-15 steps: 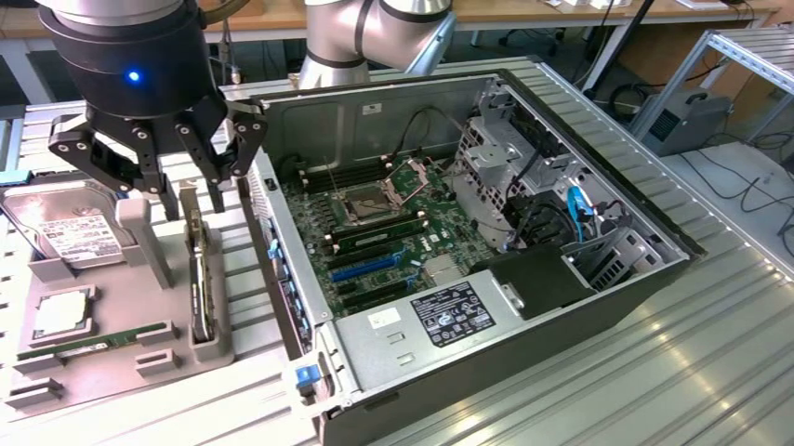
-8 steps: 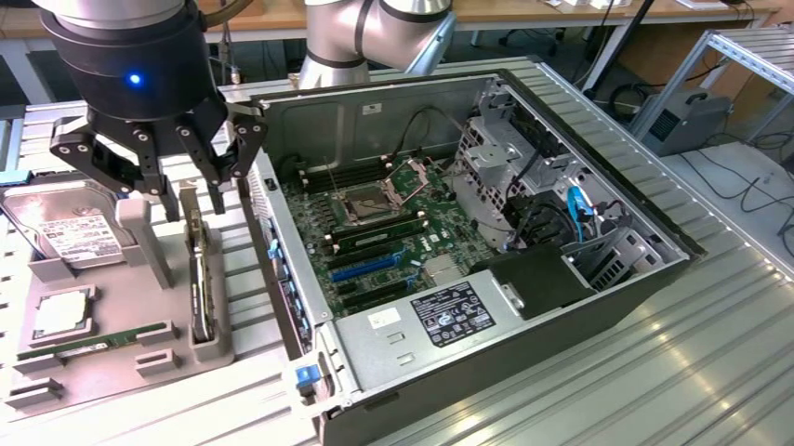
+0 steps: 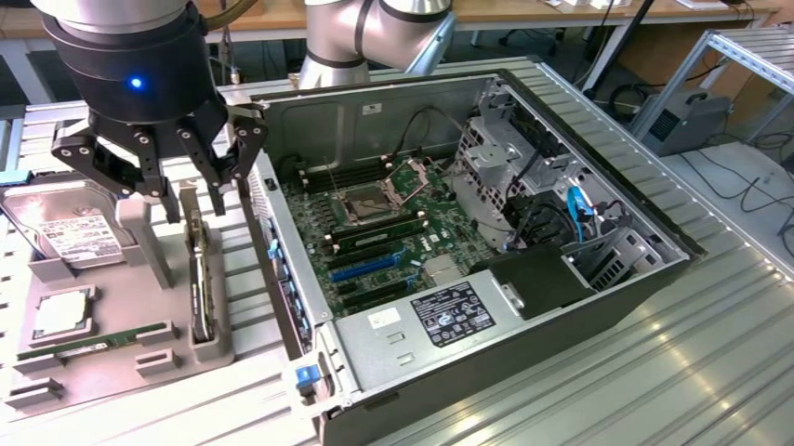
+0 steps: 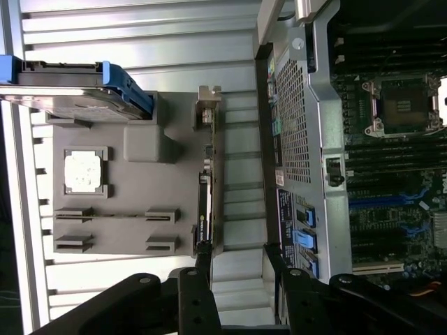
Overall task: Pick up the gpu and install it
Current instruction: 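Pick up the gpu and move the gpu toward the slot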
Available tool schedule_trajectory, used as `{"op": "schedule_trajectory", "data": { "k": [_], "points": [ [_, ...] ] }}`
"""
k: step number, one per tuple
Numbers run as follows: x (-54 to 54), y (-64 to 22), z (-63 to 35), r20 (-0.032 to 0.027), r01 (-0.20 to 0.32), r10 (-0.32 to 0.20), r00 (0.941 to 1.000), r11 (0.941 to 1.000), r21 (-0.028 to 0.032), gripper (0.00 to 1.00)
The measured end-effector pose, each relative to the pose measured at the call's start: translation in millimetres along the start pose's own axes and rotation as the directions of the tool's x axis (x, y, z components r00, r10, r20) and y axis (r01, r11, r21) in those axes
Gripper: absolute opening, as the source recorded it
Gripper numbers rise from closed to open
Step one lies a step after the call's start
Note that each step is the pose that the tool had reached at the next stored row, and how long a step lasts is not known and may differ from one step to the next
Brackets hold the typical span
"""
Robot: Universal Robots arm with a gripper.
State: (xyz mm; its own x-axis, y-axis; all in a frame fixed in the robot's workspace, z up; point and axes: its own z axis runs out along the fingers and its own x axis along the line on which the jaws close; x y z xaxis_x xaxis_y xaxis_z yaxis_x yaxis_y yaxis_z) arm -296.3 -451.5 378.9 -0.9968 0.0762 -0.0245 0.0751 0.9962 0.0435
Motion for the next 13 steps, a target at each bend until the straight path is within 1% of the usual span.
{"op": "schedule_trajectory", "data": {
  "k": [13],
  "points": [
    [0.1, -0.1, 2.9, 0.0000, 0.000, 0.000, 1.0000, 1.0000, 0.0000, 0.42]
  ]
}}
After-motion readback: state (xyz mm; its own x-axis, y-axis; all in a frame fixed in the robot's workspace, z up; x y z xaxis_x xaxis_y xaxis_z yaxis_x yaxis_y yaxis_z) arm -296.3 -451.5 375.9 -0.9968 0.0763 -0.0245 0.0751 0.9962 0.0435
